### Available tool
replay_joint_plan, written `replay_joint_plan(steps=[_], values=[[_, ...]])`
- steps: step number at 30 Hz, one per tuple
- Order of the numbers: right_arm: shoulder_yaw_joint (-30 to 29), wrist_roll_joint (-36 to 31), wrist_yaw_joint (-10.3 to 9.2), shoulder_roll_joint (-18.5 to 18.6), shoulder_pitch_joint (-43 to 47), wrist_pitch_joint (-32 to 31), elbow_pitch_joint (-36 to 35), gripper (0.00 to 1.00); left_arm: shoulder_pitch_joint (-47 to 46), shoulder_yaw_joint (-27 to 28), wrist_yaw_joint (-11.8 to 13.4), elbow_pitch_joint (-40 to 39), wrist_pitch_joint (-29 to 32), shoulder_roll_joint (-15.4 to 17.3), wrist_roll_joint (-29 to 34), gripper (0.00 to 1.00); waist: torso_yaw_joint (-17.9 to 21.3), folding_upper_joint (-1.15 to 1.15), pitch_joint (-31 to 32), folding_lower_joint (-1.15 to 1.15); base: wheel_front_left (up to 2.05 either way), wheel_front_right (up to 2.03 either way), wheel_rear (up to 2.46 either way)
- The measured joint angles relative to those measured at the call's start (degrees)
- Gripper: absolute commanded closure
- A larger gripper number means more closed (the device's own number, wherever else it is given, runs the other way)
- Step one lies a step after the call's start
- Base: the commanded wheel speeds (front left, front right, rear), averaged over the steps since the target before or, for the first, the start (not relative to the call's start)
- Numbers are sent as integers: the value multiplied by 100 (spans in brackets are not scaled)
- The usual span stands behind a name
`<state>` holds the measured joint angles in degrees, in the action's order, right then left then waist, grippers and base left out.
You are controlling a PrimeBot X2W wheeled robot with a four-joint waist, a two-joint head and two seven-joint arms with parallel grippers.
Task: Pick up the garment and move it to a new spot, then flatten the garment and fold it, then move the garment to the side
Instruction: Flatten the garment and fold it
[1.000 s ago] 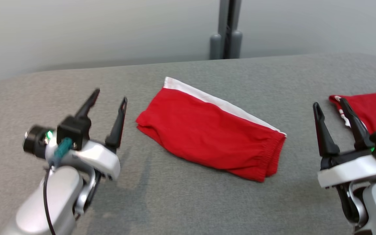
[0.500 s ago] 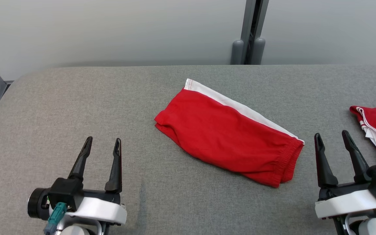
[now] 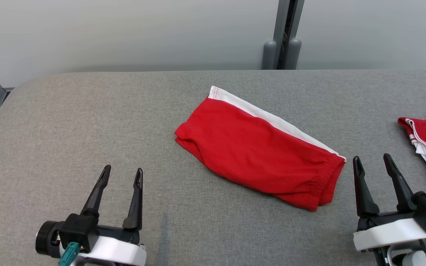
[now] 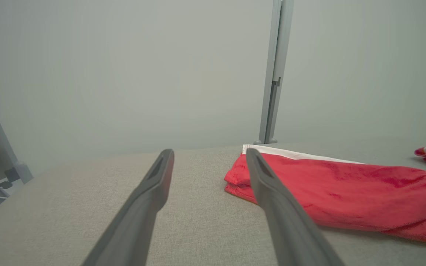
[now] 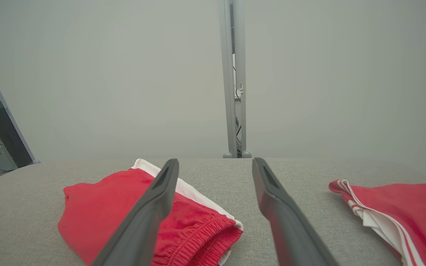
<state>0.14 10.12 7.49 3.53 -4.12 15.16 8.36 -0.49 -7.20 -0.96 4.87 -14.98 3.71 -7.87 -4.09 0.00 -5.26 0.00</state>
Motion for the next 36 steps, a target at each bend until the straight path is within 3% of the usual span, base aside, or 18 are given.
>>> replay_joint_plan(steps=[5, 16, 22, 36], values=[[14, 0, 0, -11, -8, 0, 22, 0, 1, 23, -179, 96, 0, -66, 43, 0, 0, 0, -22, 0, 0, 0, 0], [44, 156, 0, -31, -14, 0, 245, 0, 1, 52, -244, 133, 0, -82, 89, 0, -2, 0, 0, 0, 0, 0, 0], [379, 932, 0, -63, -99, -136, 1217, 0, -4, -93, -244, 162, 0, -86, 74, 0, -74, 0, -35, 0, 0, 0, 0], [536, 3056, 0, -76, -863, -358, 2852, 0, -83, -252, -248, 193, 0, -86, 104, 0, -545, 0, -207, 0, 0, 0, 0]])
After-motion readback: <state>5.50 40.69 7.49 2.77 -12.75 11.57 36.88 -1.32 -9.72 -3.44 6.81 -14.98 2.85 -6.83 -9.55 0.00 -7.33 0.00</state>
